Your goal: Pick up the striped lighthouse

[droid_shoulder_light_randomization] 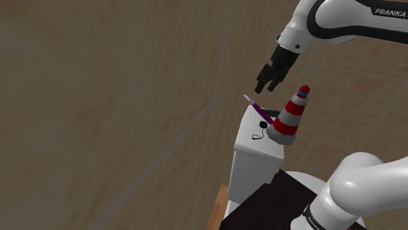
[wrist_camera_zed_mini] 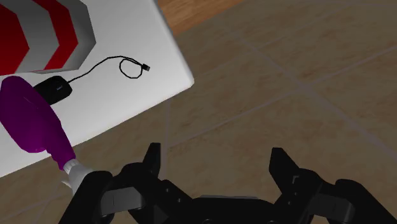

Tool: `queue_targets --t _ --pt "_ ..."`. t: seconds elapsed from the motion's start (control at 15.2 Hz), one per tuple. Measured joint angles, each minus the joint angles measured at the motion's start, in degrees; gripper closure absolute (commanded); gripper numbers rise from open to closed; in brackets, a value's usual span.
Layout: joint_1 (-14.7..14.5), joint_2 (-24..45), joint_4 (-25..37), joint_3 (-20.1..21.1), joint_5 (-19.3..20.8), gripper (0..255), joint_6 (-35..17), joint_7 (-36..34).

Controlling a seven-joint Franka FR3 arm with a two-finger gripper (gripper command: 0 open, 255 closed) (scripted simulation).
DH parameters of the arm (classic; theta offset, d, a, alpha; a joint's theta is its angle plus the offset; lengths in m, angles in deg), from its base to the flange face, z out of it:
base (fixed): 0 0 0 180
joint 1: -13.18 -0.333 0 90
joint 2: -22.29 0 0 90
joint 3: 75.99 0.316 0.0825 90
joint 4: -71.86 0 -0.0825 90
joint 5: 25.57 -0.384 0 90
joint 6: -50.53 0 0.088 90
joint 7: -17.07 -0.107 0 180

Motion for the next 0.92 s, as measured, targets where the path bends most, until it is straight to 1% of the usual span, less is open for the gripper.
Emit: queue_targets --t 0.13,0.26,0.66,0.92 --pt "-0.1 -0.25 -0.03 -0.49 0.43 0 0.58 1.06" --pt "-0.36 -1.35 -0.28 -2.42 2.07 0 2.62 5.08" --pt "-1.24 -2.6 2.19 -9.59 9.12 0 10.17 20.52" --pt "-2.09 -1.6 5.71 -14.26 14.38 0 14.41 31.36"
